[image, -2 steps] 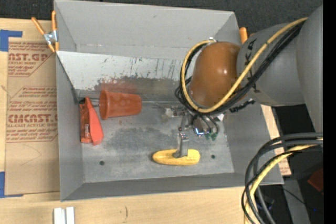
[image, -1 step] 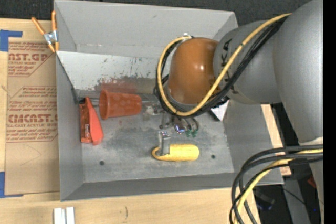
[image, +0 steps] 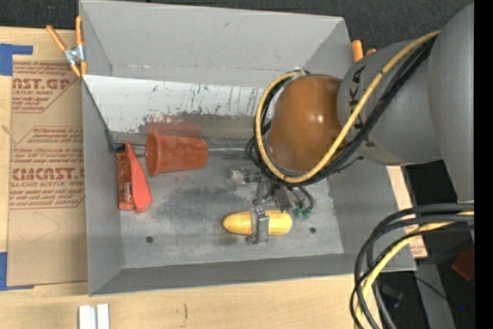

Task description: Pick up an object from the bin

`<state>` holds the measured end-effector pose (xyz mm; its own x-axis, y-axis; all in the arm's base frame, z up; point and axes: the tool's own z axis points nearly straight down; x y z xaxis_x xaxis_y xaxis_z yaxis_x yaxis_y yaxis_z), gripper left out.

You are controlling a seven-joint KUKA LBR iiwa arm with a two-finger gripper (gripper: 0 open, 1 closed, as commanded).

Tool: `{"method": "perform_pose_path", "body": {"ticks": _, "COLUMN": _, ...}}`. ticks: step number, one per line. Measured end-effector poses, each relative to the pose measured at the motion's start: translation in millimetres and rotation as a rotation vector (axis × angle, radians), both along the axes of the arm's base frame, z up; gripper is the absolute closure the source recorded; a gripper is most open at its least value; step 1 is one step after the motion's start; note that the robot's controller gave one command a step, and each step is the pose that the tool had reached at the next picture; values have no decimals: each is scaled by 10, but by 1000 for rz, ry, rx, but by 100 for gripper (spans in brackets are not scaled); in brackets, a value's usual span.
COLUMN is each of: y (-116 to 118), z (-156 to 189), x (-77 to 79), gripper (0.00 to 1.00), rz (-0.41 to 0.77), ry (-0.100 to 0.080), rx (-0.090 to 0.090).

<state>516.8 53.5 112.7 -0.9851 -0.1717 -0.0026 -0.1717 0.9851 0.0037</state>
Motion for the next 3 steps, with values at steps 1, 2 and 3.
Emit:
{"method": "perform_pose_path", "body": {"ticks": 1, "y": -628, "z": -448, "x": -212, "gripper": 0, "rz": -39, "ry": 4, "rx": -3}}
{"method": "perform_pose_path", "body": {"ticks": 2, "y": -548, "z": -433, "x": -232, "gripper": 100, "rz": -54, "ry": 1, "rx": 1}}
{"method": "perform_pose_path", "body": {"ticks": 3, "y": -548, "z": -433, "x": -232, "gripper": 100, "rz": -54, "ry": 1, "rx": 1}}
